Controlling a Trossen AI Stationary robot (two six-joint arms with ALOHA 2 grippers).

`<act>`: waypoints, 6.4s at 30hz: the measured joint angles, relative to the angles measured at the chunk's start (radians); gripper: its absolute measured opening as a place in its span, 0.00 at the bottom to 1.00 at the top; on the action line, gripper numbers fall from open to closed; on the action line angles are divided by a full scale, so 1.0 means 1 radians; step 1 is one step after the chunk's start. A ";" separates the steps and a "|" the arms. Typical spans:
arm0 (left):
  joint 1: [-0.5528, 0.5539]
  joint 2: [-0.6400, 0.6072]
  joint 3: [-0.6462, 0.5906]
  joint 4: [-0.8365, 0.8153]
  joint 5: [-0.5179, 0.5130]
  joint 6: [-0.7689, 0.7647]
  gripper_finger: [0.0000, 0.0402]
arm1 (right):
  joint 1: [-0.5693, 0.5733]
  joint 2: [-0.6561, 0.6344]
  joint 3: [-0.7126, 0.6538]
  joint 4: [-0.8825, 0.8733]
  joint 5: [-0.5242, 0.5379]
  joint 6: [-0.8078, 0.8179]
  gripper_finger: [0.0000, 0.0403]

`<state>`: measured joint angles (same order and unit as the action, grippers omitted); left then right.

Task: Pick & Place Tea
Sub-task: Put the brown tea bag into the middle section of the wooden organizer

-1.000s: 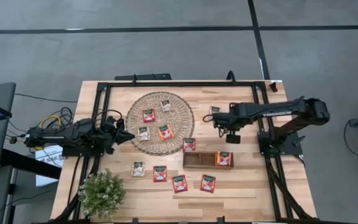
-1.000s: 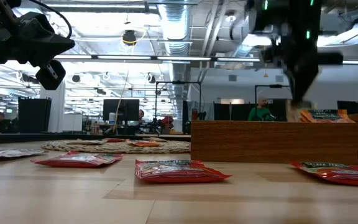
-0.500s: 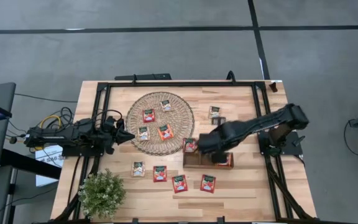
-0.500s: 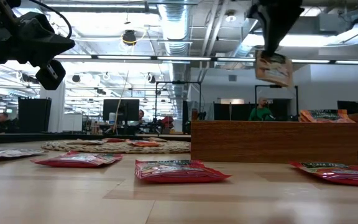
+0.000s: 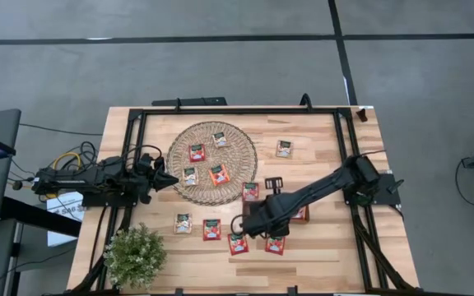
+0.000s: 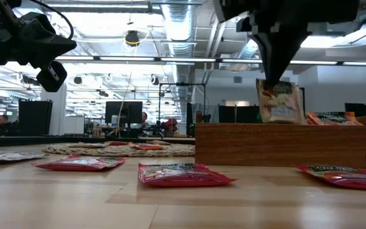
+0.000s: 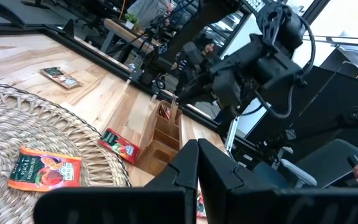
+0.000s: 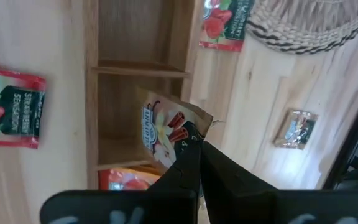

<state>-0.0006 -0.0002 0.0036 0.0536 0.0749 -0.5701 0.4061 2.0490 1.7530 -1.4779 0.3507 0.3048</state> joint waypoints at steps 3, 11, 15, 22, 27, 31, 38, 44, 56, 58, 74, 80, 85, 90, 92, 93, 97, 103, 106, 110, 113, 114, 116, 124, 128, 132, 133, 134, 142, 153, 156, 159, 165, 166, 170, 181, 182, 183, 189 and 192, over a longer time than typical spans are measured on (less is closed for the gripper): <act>0.000 0.000 0.000 0.000 0.000 -0.001 0.00 | 0.002 0.004 -0.008 -0.006 0.018 0.028 0.00; 0.000 0.000 0.000 0.000 0.000 -0.001 0.00 | 0.001 0.002 -0.012 0.014 0.023 0.062 0.00; 0.000 0.000 0.000 0.000 0.000 -0.001 0.00 | 0.002 0.001 -0.037 0.036 0.020 0.062 0.00; 0.000 0.000 0.000 0.000 0.000 -0.001 0.00 | -0.010 0.002 -0.096 0.077 0.031 0.064 0.00; 0.000 0.000 0.000 0.000 0.000 -0.001 0.00 | -0.011 0.002 -0.096 0.086 0.068 0.070 0.00; 0.000 0.000 0.000 0.000 0.000 -0.001 0.00 | -0.011 0.002 -0.096 0.085 0.068 0.062 0.00; 0.000 0.000 0.000 0.000 0.000 -0.001 0.00 | -0.023 0.002 -0.096 0.083 0.067 0.062 0.00; 0.000 0.000 0.000 0.000 0.000 -0.002 0.00 | -0.037 0.002 -0.096 0.080 0.068 0.062 0.00; 0.000 0.000 0.000 0.000 0.000 -0.002 0.00 | -0.033 0.001 -0.096 0.084 0.067 0.053 0.00; 0.000 0.000 0.000 0.000 0.000 -0.001 0.00 | -0.031 0.001 -0.096 0.083 0.066 0.054 0.00; 0.000 0.000 0.000 0.000 0.000 0.000 0.00 | -0.029 0.001 -0.096 0.080 0.068 0.051 0.29; 0.000 0.000 0.000 0.000 0.000 0.000 0.00 | -0.029 0.001 -0.083 -0.016 0.143 0.056 0.39; 0.000 0.000 0.000 0.000 0.000 -0.001 0.00 | -0.031 -0.022 -0.047 -0.084 0.308 0.029 0.38; 0.000 0.000 0.000 0.000 0.000 -0.001 0.00 | -0.095 -0.100 -0.060 -0.085 0.367 -0.077 0.35; 0.000 0.000 0.000 -0.001 0.000 0.000 0.00 | -0.155 -0.150 -0.082 -0.057 0.367 -0.141 0.35; 0.000 0.000 0.000 0.000 0.000 0.000 0.00 | -0.190 -0.179 -0.096 -0.049 0.365 -0.174 0.35; 0.000 0.000 0.000 0.000 0.000 0.000 0.00 | -0.357 -0.271 -0.171 0.044 0.315 -0.351 0.36; 0.000 0.000 0.000 0.000 0.000 0.001 0.00 | -0.649 -0.388 -0.302 0.272 0.042 -0.674 0.39; 0.000 0.000 0.000 0.000 -0.002 0.001 0.00 | -0.759 -0.398 -0.331 0.329 -0.079 -0.789 0.40; 0.000 0.000 0.000 0.000 -0.024 0.000 0.00 | -0.860 -0.365 -0.333 0.350 -0.192 -0.894 0.42; 0.000 0.000 0.000 0.000 -0.063 0.000 0.00 | -0.908 -0.325 -0.333 0.374 -0.249 -0.955 0.43; 0.000 0.000 0.000 0.000 -0.078 -0.001 0.00 | -0.920 -0.310 -0.333 0.377 -0.263 -0.966 0.43; 0.000 0.000 0.000 0.000 -0.096 -0.001 0.00 | -0.941 -0.273 -0.333 0.389 -0.277 -0.970 0.45; 0.000 0.000 0.000 0.000 -0.115 -0.003 0.00 | -1.005 -0.157 -0.334 0.390 -0.303 -0.961 0.51; 0.000 0.000 0.000 0.000 -0.117 0.000 0.00 | -1.015 -0.119 -0.333 0.394 -0.301 -0.949 0.53; 0.000 0.000 0.000 -0.001 -0.129 0.001 0.00 | -1.017 -0.081 -0.333 0.382 -0.301 -0.905 0.52; 0.000 0.000 0.000 -0.002 -0.134 0.001 0.00 | -1.015 -0.070 -0.333 0.383 -0.300 -0.895 0.52; 0.000 0.000 0.000 -0.004 -0.137 0.001 0.00 | -1.013 -0.062 -0.334 0.383 -0.300 -0.883 0.51; 0.000 0.000 0.000 -0.006 -0.143 0.001 0.00 | -0.997 -0.030 -0.334 0.455 -0.290 -0.811 0.47; 0.000 0.000 0.000 -0.008 -0.144 0.003 0.00 | -0.988 -0.031 -0.369 0.455 -0.245 -0.791 0.40; 0.000 0.000 0.000 -0.008 -0.144 0.003 0.00 | -0.978 -0.031 -0.409 0.466 -0.246 -0.790 0.41; 0.000 0.000 0.000 -0.008 -0.144 0.003 0.00 | -0.973 -0.038 -0.440 0.493 -0.243 -0.768 0.43; 0.000 0.000 0.000 -0.009 -0.144 0.001 0.00 | -0.979 -0.040 -0.453 0.505 -0.247 -0.731 0.41; 0.000 0.000 0.000 -0.009 -0.144 0.001 0.00 | -0.982 -0.039 -0.454 0.505 -0.247 -0.731 0.39; 0.000 0.000 0.000 -0.009 -0.144 -0.002 0.00 | -0.984 -0.038 -0.455 0.503 -0.256 -0.732 0.29; 0.000 0.000 0.000 -0.009 -0.144 -0.003 0.00 | -0.982 -0.037 -0.430 0.479 -0.182 -0.750 0.02; 0.000 0.000 0.000 -0.009 -0.144 -0.003 0.00 | -0.980 -0.037 -0.424 0.476 -0.170 -0.755 0.01; 0.000 0.000 0.000 -0.009 -0.144 -0.003 0.00 | -0.977 -0.037 -0.417 0.472 -0.157 -0.756 0.01; 0.000 0.000 0.000 -0.008 -0.144 -0.003 0.00 | -0.949 -0.037 -0.364 0.396 -0.110 -0.757 0.00; 0.000 0.000 0.000 -0.008 -0.144 -0.003 0.00 | -0.921 -0.037 -0.319 0.324 -0.095 -0.736 0.00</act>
<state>-0.0002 -0.0002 0.0034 0.0452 -0.0692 -0.5732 -0.5146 2.0117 1.4339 -1.1542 0.2553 -0.4312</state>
